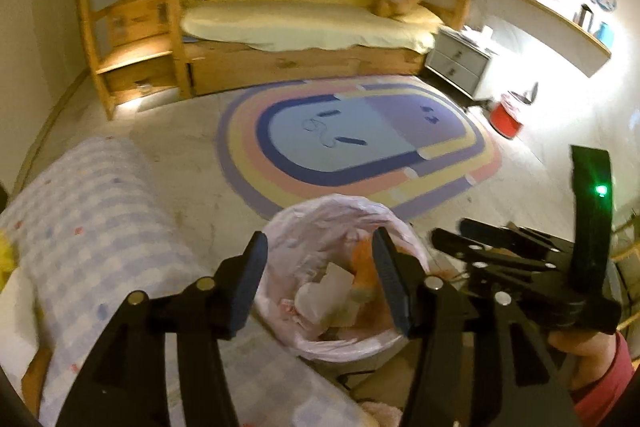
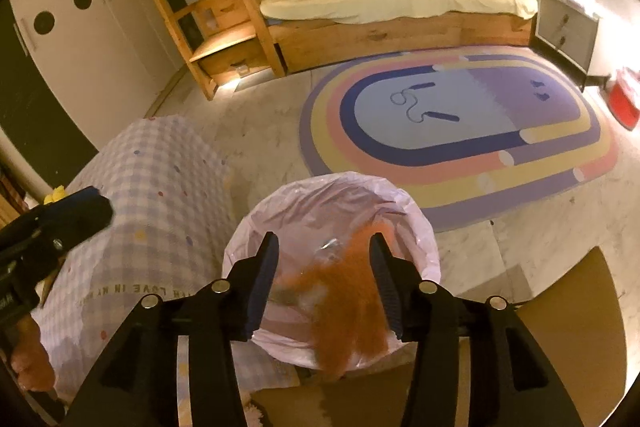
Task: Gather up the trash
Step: 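Carry glove and cloth over the pink bin and release both, then grasp the white foam block with the right tool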
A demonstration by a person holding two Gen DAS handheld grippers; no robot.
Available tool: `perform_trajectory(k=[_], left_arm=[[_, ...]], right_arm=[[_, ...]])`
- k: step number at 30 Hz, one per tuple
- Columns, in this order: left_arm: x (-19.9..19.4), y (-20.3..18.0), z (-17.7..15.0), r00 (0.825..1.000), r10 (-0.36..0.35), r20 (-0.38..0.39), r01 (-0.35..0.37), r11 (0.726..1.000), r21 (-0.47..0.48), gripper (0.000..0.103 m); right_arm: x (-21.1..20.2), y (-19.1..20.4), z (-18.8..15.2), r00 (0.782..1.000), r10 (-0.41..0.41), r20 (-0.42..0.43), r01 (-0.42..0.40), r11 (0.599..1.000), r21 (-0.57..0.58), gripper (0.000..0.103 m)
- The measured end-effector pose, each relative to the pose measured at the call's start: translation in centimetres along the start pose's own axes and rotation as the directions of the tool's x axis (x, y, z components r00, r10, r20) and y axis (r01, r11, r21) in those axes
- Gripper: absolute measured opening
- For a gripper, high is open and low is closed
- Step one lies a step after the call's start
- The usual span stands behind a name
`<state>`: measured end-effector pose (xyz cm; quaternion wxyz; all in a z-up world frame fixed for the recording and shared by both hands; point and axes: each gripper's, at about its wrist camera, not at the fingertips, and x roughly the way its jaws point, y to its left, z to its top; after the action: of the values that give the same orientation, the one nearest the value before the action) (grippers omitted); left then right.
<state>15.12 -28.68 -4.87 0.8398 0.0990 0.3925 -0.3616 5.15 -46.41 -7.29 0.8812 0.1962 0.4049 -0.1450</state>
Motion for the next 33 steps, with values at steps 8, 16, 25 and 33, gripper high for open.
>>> perform_trajectory(k=[8,16,25,33], left_arm=[[-7.1,2.9,-3.6,0.991,0.111,0.075,-0.106,0.992,-0.063,0.057],[-12.9,6.4,-7.9,0.974,0.209,0.092,-0.191,0.966,-0.172,0.059],[-18.0,10.4,-12.1,0.943,0.32,0.095,-0.289,0.924,-0.249,0.06],[-21.2,15.4,-15.6,0.906,0.418,0.069,-0.368,0.857,-0.362,0.06]], right_arm=[[-5.5,2.0,-0.2,0.996,0.045,0.081,-0.045,0.999,-0.005,0.05],[-7.4,7.7,-2.6,0.984,0.174,0.04,-0.17,0.981,-0.092,0.05],[-7.4,15.7,-5.2,0.968,0.25,-0.008,-0.246,0.942,-0.227,0.022],[-6.6,22.0,-6.5,0.964,0.26,-0.048,-0.26,0.897,-0.357,0.023]])
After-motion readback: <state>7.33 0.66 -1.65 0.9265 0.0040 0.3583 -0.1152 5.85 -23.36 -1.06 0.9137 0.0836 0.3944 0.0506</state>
